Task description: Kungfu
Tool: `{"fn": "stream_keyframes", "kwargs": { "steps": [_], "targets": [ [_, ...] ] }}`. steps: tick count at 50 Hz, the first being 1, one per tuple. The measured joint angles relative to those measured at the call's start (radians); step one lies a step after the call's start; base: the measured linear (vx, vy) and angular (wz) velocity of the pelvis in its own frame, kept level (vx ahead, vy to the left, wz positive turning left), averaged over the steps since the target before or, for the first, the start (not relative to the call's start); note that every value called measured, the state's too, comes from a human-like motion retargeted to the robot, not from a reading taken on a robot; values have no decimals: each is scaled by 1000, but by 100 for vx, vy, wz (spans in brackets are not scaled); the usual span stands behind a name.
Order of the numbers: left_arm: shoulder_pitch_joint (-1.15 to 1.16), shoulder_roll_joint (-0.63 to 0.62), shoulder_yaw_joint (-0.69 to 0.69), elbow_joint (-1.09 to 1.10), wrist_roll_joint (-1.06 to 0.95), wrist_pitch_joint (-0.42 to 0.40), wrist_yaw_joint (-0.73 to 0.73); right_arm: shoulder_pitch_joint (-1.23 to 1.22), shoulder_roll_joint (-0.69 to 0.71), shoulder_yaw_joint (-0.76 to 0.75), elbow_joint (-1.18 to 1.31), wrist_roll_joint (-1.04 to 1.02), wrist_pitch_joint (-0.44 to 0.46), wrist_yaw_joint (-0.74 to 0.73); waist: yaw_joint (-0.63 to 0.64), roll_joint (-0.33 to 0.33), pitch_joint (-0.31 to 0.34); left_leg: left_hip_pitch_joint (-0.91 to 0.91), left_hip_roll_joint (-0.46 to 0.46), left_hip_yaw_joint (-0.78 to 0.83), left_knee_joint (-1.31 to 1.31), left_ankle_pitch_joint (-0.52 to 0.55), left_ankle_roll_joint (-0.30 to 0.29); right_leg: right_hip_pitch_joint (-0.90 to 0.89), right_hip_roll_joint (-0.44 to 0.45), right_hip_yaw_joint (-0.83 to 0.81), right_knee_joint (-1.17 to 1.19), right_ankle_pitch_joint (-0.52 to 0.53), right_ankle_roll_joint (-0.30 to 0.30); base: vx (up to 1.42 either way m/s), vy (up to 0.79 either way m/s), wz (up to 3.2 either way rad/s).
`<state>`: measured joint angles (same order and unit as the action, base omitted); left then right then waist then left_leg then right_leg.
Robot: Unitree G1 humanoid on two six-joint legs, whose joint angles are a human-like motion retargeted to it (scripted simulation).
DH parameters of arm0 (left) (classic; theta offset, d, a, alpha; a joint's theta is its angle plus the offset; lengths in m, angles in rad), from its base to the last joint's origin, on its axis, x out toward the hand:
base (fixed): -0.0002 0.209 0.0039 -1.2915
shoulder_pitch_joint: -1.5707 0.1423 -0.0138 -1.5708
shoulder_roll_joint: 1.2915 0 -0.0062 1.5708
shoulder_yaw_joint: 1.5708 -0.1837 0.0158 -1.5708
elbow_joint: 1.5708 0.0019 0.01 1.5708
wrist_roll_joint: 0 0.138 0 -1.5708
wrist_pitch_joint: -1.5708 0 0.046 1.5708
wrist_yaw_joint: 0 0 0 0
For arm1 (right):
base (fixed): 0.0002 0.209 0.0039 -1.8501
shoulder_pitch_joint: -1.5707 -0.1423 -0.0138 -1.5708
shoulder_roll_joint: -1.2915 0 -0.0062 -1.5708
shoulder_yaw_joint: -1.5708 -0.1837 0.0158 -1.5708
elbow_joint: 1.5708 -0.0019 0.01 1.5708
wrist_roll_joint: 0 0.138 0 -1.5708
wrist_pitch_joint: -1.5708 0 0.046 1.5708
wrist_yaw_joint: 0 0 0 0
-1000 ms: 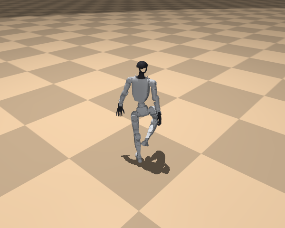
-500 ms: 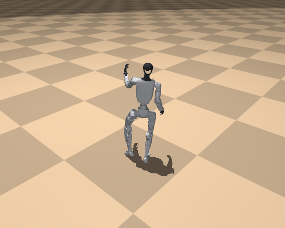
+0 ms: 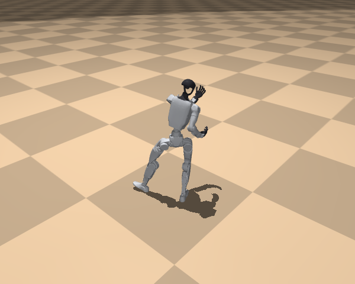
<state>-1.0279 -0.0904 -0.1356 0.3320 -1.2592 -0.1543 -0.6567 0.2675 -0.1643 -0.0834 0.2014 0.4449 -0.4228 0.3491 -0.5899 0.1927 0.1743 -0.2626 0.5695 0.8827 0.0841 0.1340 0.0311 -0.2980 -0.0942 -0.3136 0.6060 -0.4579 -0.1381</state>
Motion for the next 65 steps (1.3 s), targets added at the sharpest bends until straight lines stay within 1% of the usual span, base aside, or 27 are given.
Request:
{"fn": "stream_keyframes", "kwargs": {
  "steps": [3, 6, 8, 10, 15, 18, 20, 23, 28, 30, 33, 35, 37, 39, 40, 42, 43, 45, 47, 48, 50, 53, 55, 57, 60, 62, 65],
  "targets": [
    [43, -28, -38, 33, -2, 27, 4, 16, 1, -18, -30, 9, -20, -28, 5, 1, 17, -3, -3, -5, 3, 27, -18, 12, -8, -20, -2, 6, 9, 19, 22, 15],
    [70, -22, -66, 46, 34, 19, 12, 33, -7, -39, -70, 28, -45, -62, 33, 7, 14, -8, -6, 1, 16, 5, -46, 23, -20, -38, -18, 21, 19, 23, 21, 14],
    [81, 8, -74, 32, 87, -1, 10, 45, -21, -52, -105, 41, -64, -91, 61, 8, 5, -15, -7, 4, 39, -20, -56, 31, -32, -45, -36, 34, 26, 22, 23, 13],
    [88, 59, -73, 2, 178, -51, 7, 54, -45, -63, -148, 51, -86, -126, 90, 9, -10, -30, -9, 5, 70, -48, -58, 40, -48, -56, -58, 46, 34, 28, 35, 24],
    [97, 245, -43, -84, 475, -237, 93, 55, -170, -91, -297, 8, -140, -225, 147, 28, -73, -102, 6, -11, 171, -99, -56, 63, -77, -102, -106, 67, 65, 26, 31, 45],
    [100, 388, -14, -130, 603, -325, 214, 17, -276, -103, -389, -110, -143, -279, 188, 49, -108, -161, 25, -69, 250, -115, -73, 86, -76, -112, -129, 76, 94, 34, 37, 48],
    [105, 487, 14, -154, 681, -369, 290, -29, -342, -92, -435, -189, -138, -307, 217, 60, -127, -208, 18, -158, 308, -151, -77, 113, -70, -106, -150, 85, 118, 41, 47, 56],
    [95, 631, 85, -171, 820, -410, 378, -145, -430, -36, -484, -277, -134, -356, 263, 65, -149, -272, -9, -279, 379, -197, -91, 163, -67, -92, -181, 104, 168, 34, 41, 89],
    [22, 782, 170, -139, 1048, -436, 563, -400, -562, 97, -508, -411, -111, -417, 352, 62, -202, -359, -109, -390, 458, -259, -60, 261, -61, -48, -231, 137, 266, 31, 45, 168],
    [-13, 805, 178, -114, 1105, -433, 617, -513, -604, 150, -483, -461, -92, -427, 402, 44, -232, -382, -169, -434, 467, -265, -49, 293, -55, 22, -231, 149, 270, 27, 38, 187],
    [-68, 809, 178, -82, 1146, -427, 645, -705, -640, 199, -389, -514, -76, -392, 426, 32, -258, -422, -258, -512, 475, -269, -29, 355, -3, 160, -241, 156, 252, 20, 33, 237],
    [-102, 802, 174, -70, 1152, -420, 648, -834, -637, 226, -274, -579, -74, -349, 431, 24, -269, -445, -316, -563, 477, -269, -29, 412, 36, 227, -278, 146, 241, 14, 28, 254],
    [-133, 784, 164, -70, 1157, -416, 662, -965, -613, 259, -107, -680, -98, -320, 471, -5, -293, -477, -369, -595, 483, -275, -37, 452, 43, 235, -330, 125, 251, 4, 10, 186],
    [-157, 762, 156, -82, 1174, -416, 698, -1084, -569, 282, 89, -804, -118, -334, 563, -35, -323, -516, -375, -597, 504, -306, -48, 459, 37, 182, -371, 95, 246, -2, 6, 59],
    [-168, 750, 153, -90, 1190, -416, 727, -1145, -538, 294, 201, -877, -127, -354, 623, -45, -335, -534, -359, -594, 519, -325, -55, 456, 36, 144, -386, 76, 229, -12, 4, -37],
    [-188, 749, 162, -106, 1241, -422, 802, -1278, -458, 314, 433, -1075, -138, -442, 730, -56, -327, -557, -307, -586, 547, -357, -74, 454, 41, 62, -410, 26, 184, -27, -7, -82],
    [-198, 753, 168, -113, 1271, -423, 839, -1345, -417, 312, 558, -1204, -129, -516, 776, -61, -317, -565, -278, -585, 560, -368, -85, 456, 48, 29, -418, -1, 147, -35, -14, -90],
    [-210, 754, 184, -128, 1320, -416, 882, -1453, -347, 287, 794, -1490, -35, -674, 851, -77, -287, -566, -239, -580, 573, -381, -110, 458, 49, 28, -421, -31, 153, -35, -18, -62],
    [-219, 724, 190, -138, 1340, -405, 881, -1544, -314, 265, 1007, -1694, 230, -752, 883, -91, -257, -554, -247, -592, 560, -374, -127, 455, 66, 73, -410, -38, 180, -27, -21, 15],
    [-228, 707, 187, -138, 1338, -401, 873, -1584, -303, 256, 1093, -1748, 394, -748, 894, -95, -245, -552, -247, -603, 554, -366, -136, 460, 70, 57, -413, -37, 181, -22, -20, 31],
    [-245, 685, 171, -128, 1329, -400, 850, -1637, -276, 234, 1215, -1812, 584, -706, 910, -102, -230, -555, -241, -622, 548, -353, -154, 480, 80, 23, -433, -33, 180, -17, -20, 30],
    [-252, 676, 146, -102, 1323, -399, 815, -1652, -260, 262, 1236, -1759, 454, -679, 880, -114, -233, -560, -259, -654, 527, -334, -175, 486, 114, 35, -441, -42, 175, -3, -16, 51],
    [-248, 666, 151, -96, 1319, -402, 807, -1635, -248, 246, 1205, -1748, 383, -732, 870, -119, -229, -556, -271, -659, 512, -324, -181, 487, 117, 35, -439, -53, 173, -3, -11, 28],
    [-242, 659, 151, -99, 1311, -406, 823, -1617, -243, 233, 1177, -1744, 351, -789, 874, -120, -226, -555, -268, -657, 508, -318, -188, 487, 117, 36, -438, -56, 172, -1, -3, 3],
    [-229, 653, 144, -111, 1314, -404, 856, -1589, -248, 228, 1145, -1740, 340, -785, 864, -118, -230, -561, -284, -673, 506, -272, -171, 491, 117, 26, -443, -44, 181, 8, -1, 23],
    [-218, 655, 142, -121, 1326, -395, 871, -1574, -245, 219, 1139, -1735, 364, -769, 845, -119, -232, -569, -315, -697, 503, -212, -121, 495, 113, 20, -450, -29, 197, 10, 2, 42],
    [-196, 657, 133, -141, 1331, -374, 885, -1564, -239, 203, 1143, -1676, 375, -748, 834, -126, -235, -574, -339, -689, 508, -205, -74, 492, 93, 10, -454, -4, 222, 16, 7, 19]
  ]
}}
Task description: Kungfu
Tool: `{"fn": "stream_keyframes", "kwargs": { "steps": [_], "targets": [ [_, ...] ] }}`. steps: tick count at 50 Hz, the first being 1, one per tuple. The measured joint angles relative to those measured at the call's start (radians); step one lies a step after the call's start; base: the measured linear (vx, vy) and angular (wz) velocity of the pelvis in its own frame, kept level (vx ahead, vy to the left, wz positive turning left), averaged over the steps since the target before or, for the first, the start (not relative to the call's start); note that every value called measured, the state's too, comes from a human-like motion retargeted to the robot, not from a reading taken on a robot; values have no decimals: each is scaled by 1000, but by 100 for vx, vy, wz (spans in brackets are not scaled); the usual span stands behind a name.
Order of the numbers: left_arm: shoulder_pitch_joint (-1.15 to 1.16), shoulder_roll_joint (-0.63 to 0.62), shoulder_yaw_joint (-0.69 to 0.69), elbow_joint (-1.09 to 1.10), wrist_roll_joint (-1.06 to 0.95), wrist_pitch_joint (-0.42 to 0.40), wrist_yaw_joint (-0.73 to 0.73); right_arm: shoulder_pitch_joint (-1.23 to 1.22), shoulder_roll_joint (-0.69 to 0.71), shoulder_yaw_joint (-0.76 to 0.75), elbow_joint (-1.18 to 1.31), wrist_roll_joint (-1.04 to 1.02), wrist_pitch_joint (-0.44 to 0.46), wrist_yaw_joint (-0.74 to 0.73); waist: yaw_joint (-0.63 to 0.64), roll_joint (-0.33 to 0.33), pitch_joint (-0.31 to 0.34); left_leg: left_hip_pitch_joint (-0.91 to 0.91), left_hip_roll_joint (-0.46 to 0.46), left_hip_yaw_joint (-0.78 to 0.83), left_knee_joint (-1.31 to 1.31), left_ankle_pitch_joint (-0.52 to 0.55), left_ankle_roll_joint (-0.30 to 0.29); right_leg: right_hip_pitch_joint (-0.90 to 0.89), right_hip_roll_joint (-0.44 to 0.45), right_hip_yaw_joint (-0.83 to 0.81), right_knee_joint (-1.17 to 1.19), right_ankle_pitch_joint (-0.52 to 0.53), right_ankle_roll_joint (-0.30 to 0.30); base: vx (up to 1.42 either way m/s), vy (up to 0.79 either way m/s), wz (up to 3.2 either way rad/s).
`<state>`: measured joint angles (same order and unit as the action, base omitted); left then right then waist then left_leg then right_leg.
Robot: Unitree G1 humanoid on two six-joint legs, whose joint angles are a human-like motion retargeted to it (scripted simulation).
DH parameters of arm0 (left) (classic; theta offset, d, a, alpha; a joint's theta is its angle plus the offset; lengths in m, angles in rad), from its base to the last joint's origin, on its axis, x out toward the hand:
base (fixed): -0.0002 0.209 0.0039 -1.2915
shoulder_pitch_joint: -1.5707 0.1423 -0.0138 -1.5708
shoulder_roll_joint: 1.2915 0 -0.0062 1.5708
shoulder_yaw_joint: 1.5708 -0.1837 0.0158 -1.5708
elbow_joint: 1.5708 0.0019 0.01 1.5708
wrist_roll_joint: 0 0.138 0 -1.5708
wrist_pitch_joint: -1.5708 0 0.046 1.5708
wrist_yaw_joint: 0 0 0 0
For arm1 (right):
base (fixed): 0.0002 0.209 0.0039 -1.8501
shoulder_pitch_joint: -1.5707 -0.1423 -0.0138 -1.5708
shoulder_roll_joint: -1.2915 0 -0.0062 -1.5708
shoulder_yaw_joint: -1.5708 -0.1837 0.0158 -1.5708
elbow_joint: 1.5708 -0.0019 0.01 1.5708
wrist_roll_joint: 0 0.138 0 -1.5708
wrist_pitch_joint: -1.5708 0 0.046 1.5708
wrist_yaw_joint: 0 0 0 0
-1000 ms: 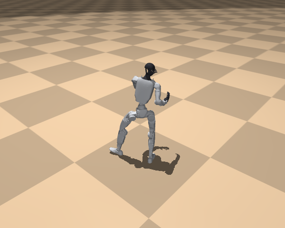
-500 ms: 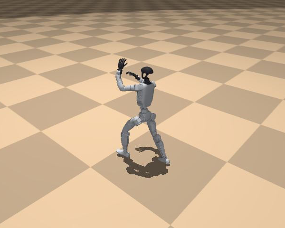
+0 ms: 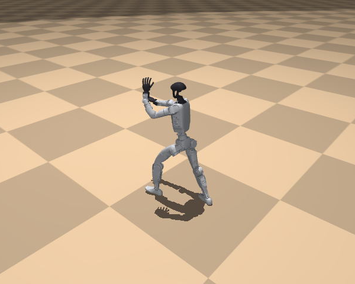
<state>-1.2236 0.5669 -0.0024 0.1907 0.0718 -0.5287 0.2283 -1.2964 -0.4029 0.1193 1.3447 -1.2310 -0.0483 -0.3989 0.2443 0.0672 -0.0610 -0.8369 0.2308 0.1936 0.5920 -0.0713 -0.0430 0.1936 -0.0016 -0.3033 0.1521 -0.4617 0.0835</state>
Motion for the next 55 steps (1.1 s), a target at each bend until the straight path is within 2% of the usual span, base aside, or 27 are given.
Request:
{"fn": "stream_keyframes", "kwargs": {
  "steps": [5, 8, 10, 12, 16, 18, 20, 23, 25, 26, 30, 32, 35, 38, 40, 45, 48, 50, 55],
  "targets": [
    [83, -24, -70, -60, -97, 55, -50, 26, 41, -53, -9, 323, -6, 54, -9, -22, -9, 1, -26, 46, 17, -34, 45, -3, -44, -9, -5, 81, 48, 21, 11, 2],
    [165, -50, -146, -115, -126, 55, -102, 51, 79, -93, -18, 577, -89, 144, -19, -38, -12, 13, -45, 62, 23, -62, 59, 7, -66, -14, -15, 167, 82, 30, 11, 8],
    [222, -72, -197, -141, -90, 46, -104, 68, 110, -122, -25, 763, -166, 236, -27, -49, -9, 35, -59, 71, 15, -82, 61, 19, -77, -11, -22, 243, 100, 38, 14, 6],
    [285, -93, -246, -152, -24, 19, -82, 86, 149, -149, -36, 978, -199, 345, -31, -63, -5, 71, -74, 83, -7, -101, 58, 25, -94, 0, -19, 344, 106, 32, 12, -3],
    [387, -132, -323, -132, 100, -19, -33, 127, 242, -205, -92, 1425, -90, 569, -37, -60, 5, 180, -96, 98, -98, -128, 38, 18, -124, 11, 31, 574, 90, 36, 20, -15],
    [421, -138, -325, -108, 157, -17, -17, 147, 285, -216, -136, 1649, -12, 690, -54, -35, 13, 247, -96, 93, -156, -128, 23, -1, -120, 15, 97, 663, 40, 29, 17, -13],
    [440, -135, -291, -74, 191, -13, -11, 179, 318, -204, -190, 1866, 56, 796, -90, -3, 18, 308, -97, 78, -210, -123, 10, -36, -92, 22, 177, 615, 28, 35, 17, 8],
    [444, -130, -206, 15, 200, -1, 7, 278, 360, -173, -303, 2074, 93, 861, -165, 41, 11, 397, -99, 58, -287, -121, -23, -132, -4, 97, 280, 439, 72, 41, 16, 27],
    [432, -112, -142, 86, 219, 0, 26, 374, 382, -151, -386, 2118, 73, 866, -214, 63, 10, 458, -100, 57, -336, -125, -63, -206, 55, 145, 310, 351, 99, 41, 14, 27],
    [415, -93, -108, 137, 262, -7, 47, 435, 387, -137, -438, 2121, 60, 850, -242, 72, 14, 489, -101, 60, -360, -132, -90, -243, 66, 135, 311, 322, 91, 38, 11, 28],
    [307, -23, -25, 447, 547, 27, 215, 734, 383, -91, -667, 2082, 1, 780, -368, 87, 44, 617, -120, 67, -445, -151, -191, -366, 62, 44, 244, 268, 12, 38, 8, 59],
    [227, -12, -19, 684, 691, 69, 315, 917, 347, -78, -779, 2072, -26, 784, -455, 87, 58, 662, -135, 54, -464, -149, -199, -425, 53, 19, 168, 289, -11, 40, 4, 119],
    [120, 20, -37, 1018, 813, 166, 388, 1197, 267, -79, -914, 2047, -51, 842, -588, 82, 89, 713, -159, 23, -477, -132, -163, -516, 30, 24, 43, 383, -48, 32, -2, 113],
    [65, 90, -44, 1188, 870, 283, 360, 1458, 186, -135, -1004, 2014, -79, 863, -700, 52, 140, 749, -202, -41, -458, -89, -44, -597, -16, 58, -62, 502, -36, 16, -2, 76],
    [60, 141, -42, 1226, 883, 333, 375, 1623, 154, -183, -1050, 2011, -114, 857, -755, 42, 173, 770, -222, -96, -448, -93, 14, -655, -20, 72, -109, 512, -46, 13, -8, 27],
    [110, 226, -50, 1214, 909, 267, 473, 1917, 233, -318, -1117, 1988, -256, 770, -804, 14, 187, 817, -236, -92, -456, -122, 65, -784, -16, 19, -135, 488, -36, 7, -18, -10],
    [137, 235, -39, 1218, 927, 278, 480, 1976, 297, -372, -1143, 1917, -367, 706, -827, 0, 194, 836, -253, -111, -454, -142, 123, -806, -22, 14, -120, 483, -38, 1, -14, 7],
    [160, 233, -27, 1219, 934, 287, 472, 1974, 301, -373, -1156, 1874, -421, 662, -836, -2, 197, 846, -256, -107, -451, -147, 137, -804, -12, 51, -112, 489, -35, 6, -1, -15],
    [223, 237, 17, 1154, 949, 271, 470, 1879, 197, -306, -1226, 1820, -447, 644, -835, 2, 188, 849, -269, -90, -454, -145, 123, -711, -5, 127, -104, 493, -21, 6, 9, -18]
  ]
}}
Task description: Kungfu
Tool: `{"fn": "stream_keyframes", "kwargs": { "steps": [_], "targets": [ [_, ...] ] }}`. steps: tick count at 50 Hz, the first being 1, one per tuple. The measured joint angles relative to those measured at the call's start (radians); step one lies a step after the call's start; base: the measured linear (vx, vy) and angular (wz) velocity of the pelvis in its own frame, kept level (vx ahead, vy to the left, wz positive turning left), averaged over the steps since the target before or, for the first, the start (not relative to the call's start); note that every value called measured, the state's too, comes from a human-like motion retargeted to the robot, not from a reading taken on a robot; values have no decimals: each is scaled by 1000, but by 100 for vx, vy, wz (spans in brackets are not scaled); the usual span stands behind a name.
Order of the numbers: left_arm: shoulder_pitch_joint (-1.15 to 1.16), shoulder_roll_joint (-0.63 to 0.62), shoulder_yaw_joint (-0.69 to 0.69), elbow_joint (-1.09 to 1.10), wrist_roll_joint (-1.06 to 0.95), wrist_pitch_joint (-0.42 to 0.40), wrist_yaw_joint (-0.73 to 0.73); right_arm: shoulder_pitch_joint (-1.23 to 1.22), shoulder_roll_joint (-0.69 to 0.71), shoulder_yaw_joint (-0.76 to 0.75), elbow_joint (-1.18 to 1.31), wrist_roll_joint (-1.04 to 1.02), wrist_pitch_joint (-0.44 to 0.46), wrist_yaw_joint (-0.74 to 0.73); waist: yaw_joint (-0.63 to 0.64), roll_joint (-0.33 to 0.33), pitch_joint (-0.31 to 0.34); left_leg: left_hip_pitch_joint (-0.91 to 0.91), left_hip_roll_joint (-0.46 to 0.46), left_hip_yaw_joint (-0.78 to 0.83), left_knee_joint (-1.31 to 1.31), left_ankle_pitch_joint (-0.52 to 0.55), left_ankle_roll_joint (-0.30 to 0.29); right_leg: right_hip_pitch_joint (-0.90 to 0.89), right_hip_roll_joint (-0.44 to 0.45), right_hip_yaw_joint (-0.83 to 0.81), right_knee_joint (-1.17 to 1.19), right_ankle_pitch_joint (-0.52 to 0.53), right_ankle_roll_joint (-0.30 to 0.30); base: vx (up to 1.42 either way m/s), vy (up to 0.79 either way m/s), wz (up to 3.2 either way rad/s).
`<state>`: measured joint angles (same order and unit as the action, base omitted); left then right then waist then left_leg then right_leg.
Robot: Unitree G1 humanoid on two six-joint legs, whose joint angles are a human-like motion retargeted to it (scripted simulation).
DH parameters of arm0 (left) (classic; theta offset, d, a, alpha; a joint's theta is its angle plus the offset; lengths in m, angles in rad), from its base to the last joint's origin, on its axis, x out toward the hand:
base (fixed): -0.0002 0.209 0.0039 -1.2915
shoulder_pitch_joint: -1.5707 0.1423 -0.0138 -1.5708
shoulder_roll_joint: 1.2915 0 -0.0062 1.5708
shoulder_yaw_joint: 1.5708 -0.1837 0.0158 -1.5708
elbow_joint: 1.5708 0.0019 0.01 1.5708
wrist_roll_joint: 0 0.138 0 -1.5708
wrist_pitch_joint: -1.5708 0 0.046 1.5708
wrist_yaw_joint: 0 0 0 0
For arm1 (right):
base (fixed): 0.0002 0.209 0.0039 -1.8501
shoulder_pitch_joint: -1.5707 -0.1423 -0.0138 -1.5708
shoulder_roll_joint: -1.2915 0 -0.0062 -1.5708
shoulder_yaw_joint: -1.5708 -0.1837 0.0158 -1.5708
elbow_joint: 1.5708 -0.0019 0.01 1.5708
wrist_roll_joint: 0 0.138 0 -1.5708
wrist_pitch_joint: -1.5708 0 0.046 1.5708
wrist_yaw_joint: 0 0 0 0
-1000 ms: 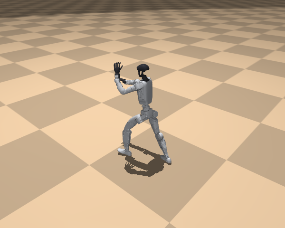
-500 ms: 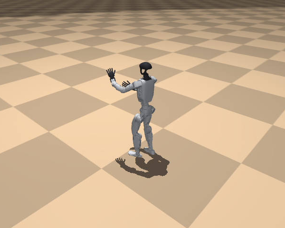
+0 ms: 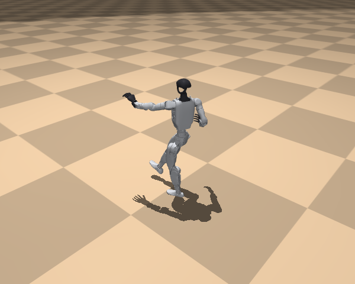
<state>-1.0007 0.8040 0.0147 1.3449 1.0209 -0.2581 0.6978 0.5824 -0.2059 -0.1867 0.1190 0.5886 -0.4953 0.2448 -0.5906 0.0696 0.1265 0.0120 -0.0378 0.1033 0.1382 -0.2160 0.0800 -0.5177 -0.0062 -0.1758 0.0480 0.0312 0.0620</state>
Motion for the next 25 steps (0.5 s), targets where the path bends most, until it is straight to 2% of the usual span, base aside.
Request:
{"fn": "stream_keyframes", "kwargs": {
  "steps": [4, 7, 10, 13, 15, 18, 23, 25],
  "targets": [
    [72, -2, 18, -125, -42, -68, -15, -134, -104, 60, -113, -99, -24, -29, 65, 16, -44, -36, -7, 13, -6, 0, -35, 114, -34, -26, 40, -38, 8, 4, 4, -19],
    [163, -7, 24, -261, -230, -151, -104, -286, -174, 120, -175, -246, -44, -95, 125, 28, -91, -113, -9, 19, 28, -1, -55, 201, -48, 6, 92, -69, 6, 0, 1, -8],
    [301, -27, 36, -450, -589, -232, -354, -495, -237, 187, -190, -391, -53, -218, 211, 30, -141, -209, 0, 41, 87, -9, -79, 287, -60, 49, 152, -103, 21, 0, 3, -33],
    [445, -94, 50, -614, -1016, -259, -688, -726, -290, 234, -170, -481, -68, -326, 298, 20, -178, -287, 9, 54, 133, -17, -91, 392, -71, 47, 199, -137, 41, -7, -1, -22],
    [558, -144, 46, -712, -1292, -244, -912, -895, -306, 262, -124, -531, -62, -397, 353, 9, -198, -340, 14, 56, 166, -25, -96, 465, -82, 22, 218, -150, 43, -11, -10, -6],
    [758, -230, 32, -827, -1573, -142, -1155, -1137, -336, 274, -29, -596, -36, -468, 446, -23, -220, -436, 20, 58, 233, -39, -105, 561, -93, -7, 223, -142, 36, -20, -14, 1],
    [1190, -413, -14, -975, -1761, -10, -1365, -1524, -462, 253, 187, -776, -38, -428, 599, -78, -210, -608, 15, 65, 386, -87, -87, 664, -75, 8, 167, -68, 63, -27, -17, 15],
    [1366, -502, -10, -1005, -1834, 40, -1399, -1656, -509, 266, 281, -901, -33, -401, 639, -103, -205, -681, 10, 68, 459, -110, -70, 685, -63, 10, 113, -85, 117, -28, -19, 35]
  ]
}}
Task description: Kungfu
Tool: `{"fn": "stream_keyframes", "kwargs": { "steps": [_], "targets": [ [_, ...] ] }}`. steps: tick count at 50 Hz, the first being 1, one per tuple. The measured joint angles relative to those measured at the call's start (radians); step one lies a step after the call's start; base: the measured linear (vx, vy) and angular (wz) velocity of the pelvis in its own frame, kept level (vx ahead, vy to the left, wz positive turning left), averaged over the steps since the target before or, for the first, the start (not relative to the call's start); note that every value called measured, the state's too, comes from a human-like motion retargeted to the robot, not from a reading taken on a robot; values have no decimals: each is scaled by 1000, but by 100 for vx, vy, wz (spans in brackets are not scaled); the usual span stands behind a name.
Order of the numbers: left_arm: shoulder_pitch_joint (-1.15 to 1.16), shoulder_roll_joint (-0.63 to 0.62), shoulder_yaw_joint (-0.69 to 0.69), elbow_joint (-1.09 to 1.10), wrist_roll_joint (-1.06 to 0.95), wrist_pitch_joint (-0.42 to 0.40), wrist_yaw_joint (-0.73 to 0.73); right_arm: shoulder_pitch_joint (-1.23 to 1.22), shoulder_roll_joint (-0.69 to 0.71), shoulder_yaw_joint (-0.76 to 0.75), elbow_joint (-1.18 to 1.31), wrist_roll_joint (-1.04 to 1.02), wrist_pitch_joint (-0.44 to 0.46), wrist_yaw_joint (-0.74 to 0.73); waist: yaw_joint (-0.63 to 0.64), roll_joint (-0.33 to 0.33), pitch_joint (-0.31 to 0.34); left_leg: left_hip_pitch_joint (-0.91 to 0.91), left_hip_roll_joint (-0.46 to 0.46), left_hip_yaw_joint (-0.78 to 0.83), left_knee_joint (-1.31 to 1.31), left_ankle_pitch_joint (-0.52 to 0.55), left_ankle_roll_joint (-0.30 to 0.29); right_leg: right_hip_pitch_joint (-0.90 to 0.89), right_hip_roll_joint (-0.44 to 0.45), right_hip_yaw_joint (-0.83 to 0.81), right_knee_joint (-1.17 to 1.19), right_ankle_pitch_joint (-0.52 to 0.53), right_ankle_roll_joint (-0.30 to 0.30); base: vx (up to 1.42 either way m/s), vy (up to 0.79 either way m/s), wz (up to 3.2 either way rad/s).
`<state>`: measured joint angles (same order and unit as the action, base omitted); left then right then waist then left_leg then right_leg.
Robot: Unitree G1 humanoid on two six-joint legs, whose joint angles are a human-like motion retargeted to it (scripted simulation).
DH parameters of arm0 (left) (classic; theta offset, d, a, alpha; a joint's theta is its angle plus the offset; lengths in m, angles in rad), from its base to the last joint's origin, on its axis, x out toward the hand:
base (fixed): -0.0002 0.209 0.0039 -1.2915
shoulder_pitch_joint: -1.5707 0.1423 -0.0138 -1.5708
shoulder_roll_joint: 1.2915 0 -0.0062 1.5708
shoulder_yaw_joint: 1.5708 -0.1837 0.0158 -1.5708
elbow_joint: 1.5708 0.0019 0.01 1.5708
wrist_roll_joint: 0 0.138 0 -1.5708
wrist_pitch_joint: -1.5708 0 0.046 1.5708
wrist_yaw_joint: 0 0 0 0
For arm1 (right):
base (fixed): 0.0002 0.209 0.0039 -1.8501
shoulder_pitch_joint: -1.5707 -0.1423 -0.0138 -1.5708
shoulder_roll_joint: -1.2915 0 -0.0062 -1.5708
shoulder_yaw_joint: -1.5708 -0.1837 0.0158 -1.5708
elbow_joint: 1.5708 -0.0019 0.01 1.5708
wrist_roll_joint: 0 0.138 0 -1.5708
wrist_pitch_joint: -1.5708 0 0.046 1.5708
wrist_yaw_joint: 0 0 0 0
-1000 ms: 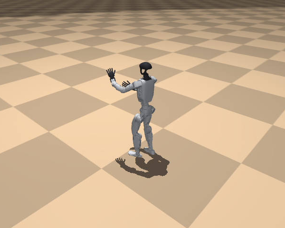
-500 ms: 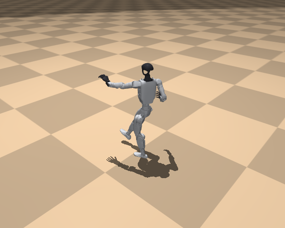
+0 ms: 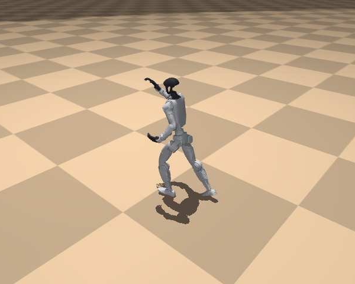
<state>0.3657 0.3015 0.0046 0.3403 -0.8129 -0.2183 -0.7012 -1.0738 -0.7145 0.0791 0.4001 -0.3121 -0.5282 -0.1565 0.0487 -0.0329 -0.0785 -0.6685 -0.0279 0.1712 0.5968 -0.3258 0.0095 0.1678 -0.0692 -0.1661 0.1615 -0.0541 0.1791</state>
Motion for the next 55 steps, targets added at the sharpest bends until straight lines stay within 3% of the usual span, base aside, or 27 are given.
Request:
{"fn": "stream_keyframes", "kwargs": {
  "steps": [5, 9, 12, 18, 24, 30, 35, 39, 42, 45, 47, 51, 55],
  "targets": [
    [295, -195, 36, -19, -191, 72, 74, -297, -21, 104, 401, -499, 62, -128, 63, -22, 6, -134, 10, -25, 153, -18, 19, 16, 20, -111, -70, -184, -20, -30, -19, 31],
    [380, -188, 29, -16, -174, 87, 75, -412, 44, 110, 706, -777, 296, -160, 105, -26, 12, -169, 15, -56, 190, 6, 11, 18, 45, -115, -60, -287, -19, -22, -18, 40],
    [375, -146, 18, -21, -141, 105, 57, -426, 63, 98, 810, -781, 396, -144, 107, -27, 22, -177, -6, -94, 185, 37, 5, 27, 68, -142, -52, -330, -30, -15, -18, 83],
    [356, -95, 26, -51, -56, 119, -3, -375, 81, 87, 826, -765, 274, -296, 107, -19, 23, -161, -14, -120, 139, 83, -16, 27, 91, -152, -37, -362, -65, -8, -4, 30],
    [328, -97, 58, -42, -54, 95, 38, -329, 92, 76, 820, -737, 276, -326, 92, -14, 23, -128, 1, -97, 63, 119, -12, 15, 97, -135, -45, -316, -80, -2, 1, -1],
    [224, -48, 124, 30, -3, 50, 121, -289, 89, 64, 803, -643, 256, -366, 62, -11, 21, -69, 98, 167, 7, 97, 59, 12, 91, -150, -65, -216, -68, 5, 1, 4],
    [76, 68, 173, 211, 253, -45, 120, -226, 98, 35, 802, -602, 241, -371, 34, -11, 1, -14, 57, 143, -38, 54, 38, 28, 70, -152, -55, -84, -9, 28, 9, 7],
    [-120, 139, 157, 452, 622, -150, 173, -160, 138, 5, 819, -532, 208, -321, 35, 13, -2, 84, 56, 140, -122, 47, 16, 29, 51, -181, 12, 116, 45, 26, 11, -20],
    [-298, 152, 109, 655, 867, -190, 267, -112, 177, -3, 819, -454, 154, -238, 9, 59, -2, 177, 86, 118, -201, 50, -52, 4, 79, -197, 116, 218, 35, 28, 4, 2],
    [-457, 150, 65, 796, 996, -215, 339, -70, 235, 6, 782, -334, 87, -160, -32, 115, 6, 270, 133, 99, -271, 47, -130, -46, 115, -215, 234, 114, -23, 29, -1, 5],
    [-543, 138, 57, 835, 1052, -244, 402, -35, 297, 12, 717, -240, 32, -124, -85, 128, 9, 324, 133, 83, -311, 54, -147, -92, 143, -187, 257, 64, -24, 28, -6, 37],
    [-737, 88, 28, 854, 1092, -317, 538, 16, 408, 72, 521, -60, -93, -123, -192, 128, 32, 434, 98, 45, -387, 72, -128, -188, 152, -143, 227, -23, -34, 23, -3, 50],
    [-958, -8, 47, 840, 1127, -388, 603, 23, 471, 142, 291, 113, -138, -54, -246, 99, 59, 538, 56, 31, -442, 80, -104, -285, 114, -116, 143, -85, -95, 24, -5, 32]
  ]
}}
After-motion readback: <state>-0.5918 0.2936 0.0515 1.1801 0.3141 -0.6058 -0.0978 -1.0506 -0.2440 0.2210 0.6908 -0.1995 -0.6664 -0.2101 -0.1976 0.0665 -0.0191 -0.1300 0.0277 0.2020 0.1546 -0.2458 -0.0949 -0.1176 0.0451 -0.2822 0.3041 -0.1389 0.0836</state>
